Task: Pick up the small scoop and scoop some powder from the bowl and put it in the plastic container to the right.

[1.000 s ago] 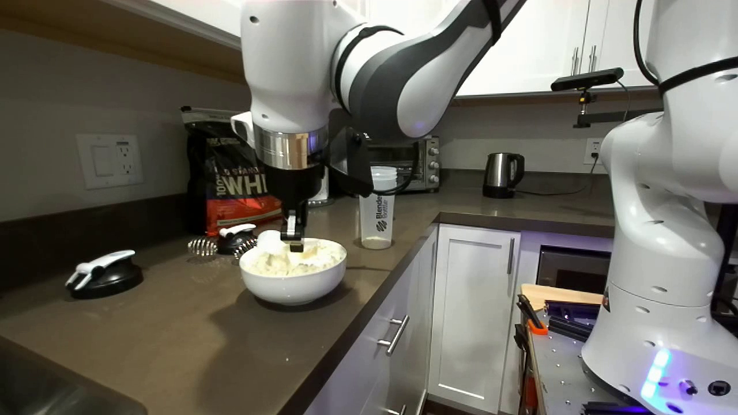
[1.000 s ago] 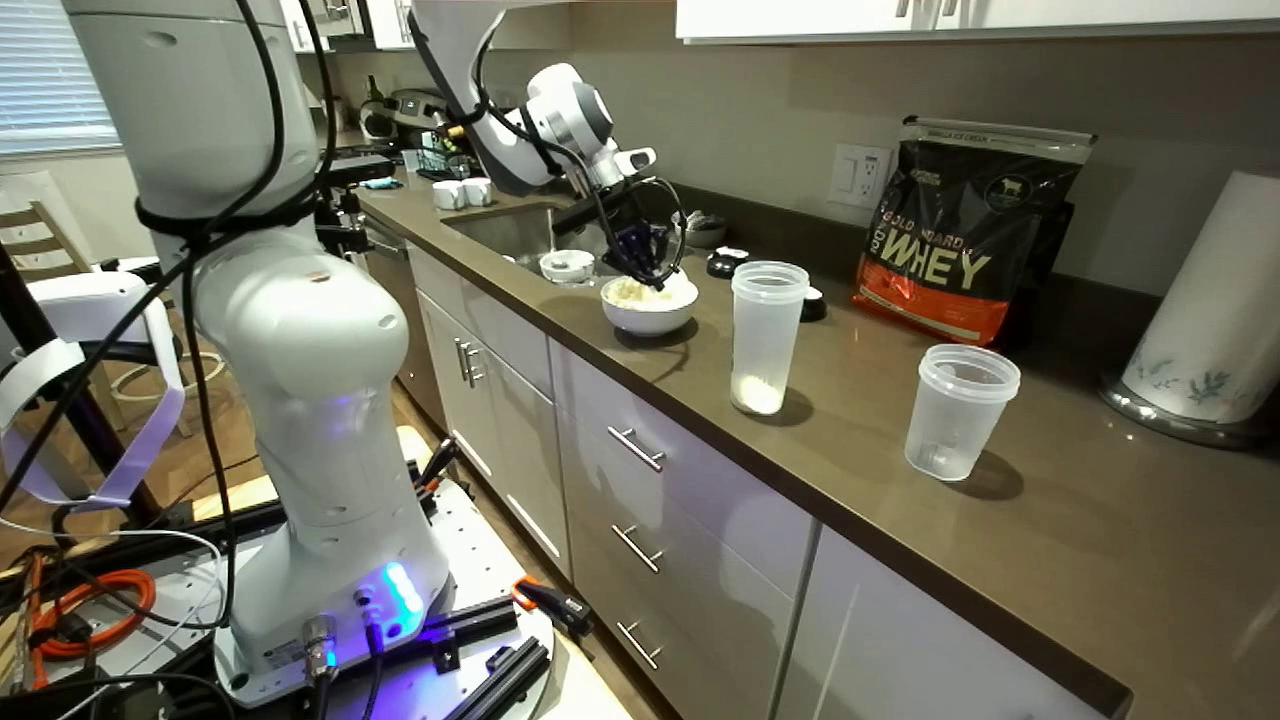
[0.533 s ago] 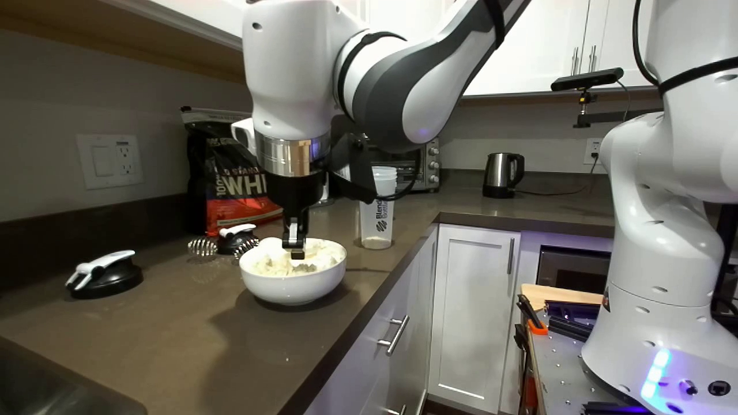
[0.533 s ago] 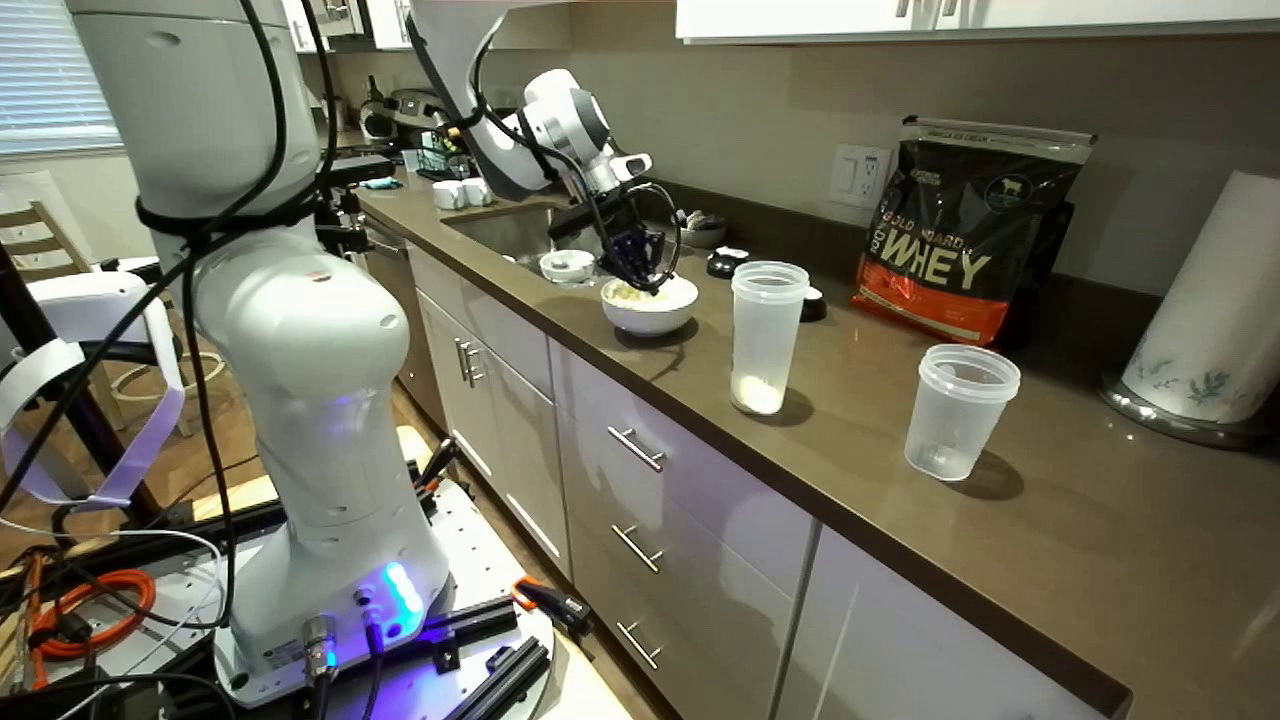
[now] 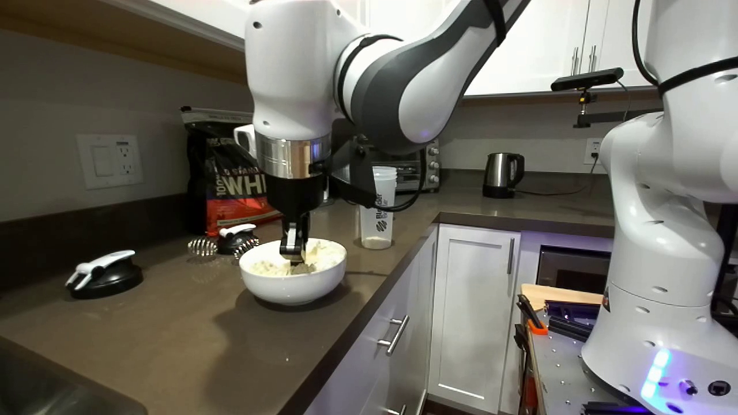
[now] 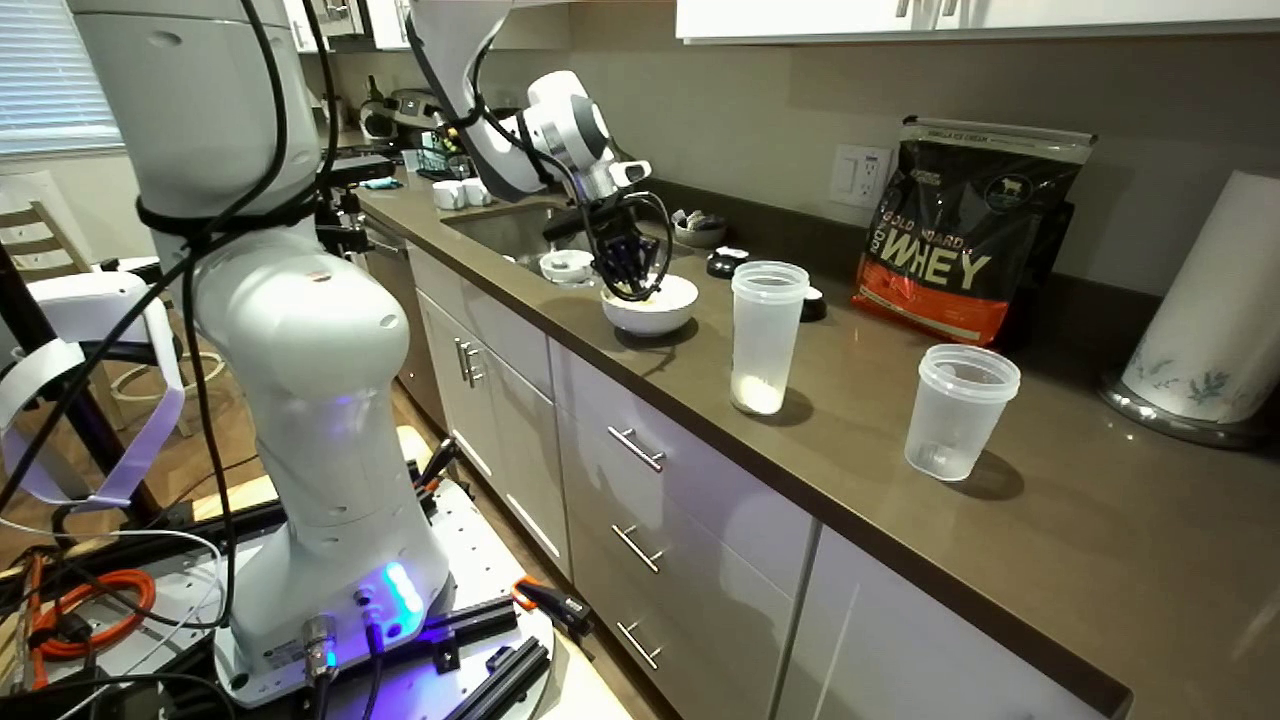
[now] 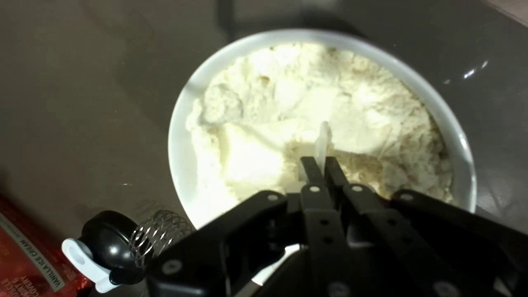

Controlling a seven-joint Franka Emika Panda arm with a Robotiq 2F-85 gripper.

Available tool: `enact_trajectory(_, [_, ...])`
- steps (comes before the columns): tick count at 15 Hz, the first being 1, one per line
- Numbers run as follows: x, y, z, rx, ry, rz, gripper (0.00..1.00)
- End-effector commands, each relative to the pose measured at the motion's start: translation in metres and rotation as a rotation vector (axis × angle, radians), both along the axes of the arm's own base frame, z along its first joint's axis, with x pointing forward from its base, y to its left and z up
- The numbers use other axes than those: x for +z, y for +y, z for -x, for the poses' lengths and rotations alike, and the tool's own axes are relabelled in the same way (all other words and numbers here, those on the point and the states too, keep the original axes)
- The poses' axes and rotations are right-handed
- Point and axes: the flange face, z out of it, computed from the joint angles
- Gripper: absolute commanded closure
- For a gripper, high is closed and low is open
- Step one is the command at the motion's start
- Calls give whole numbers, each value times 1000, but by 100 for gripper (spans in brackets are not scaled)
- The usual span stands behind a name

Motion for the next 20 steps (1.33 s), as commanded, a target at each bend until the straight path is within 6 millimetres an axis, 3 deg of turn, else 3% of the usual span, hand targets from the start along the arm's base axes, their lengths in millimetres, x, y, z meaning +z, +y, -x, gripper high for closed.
enact_trajectory(1, [-1,-3,1,0,9,-10,97])
enact_trajectory(20, [21,-37,-16,2,-62,154,97])
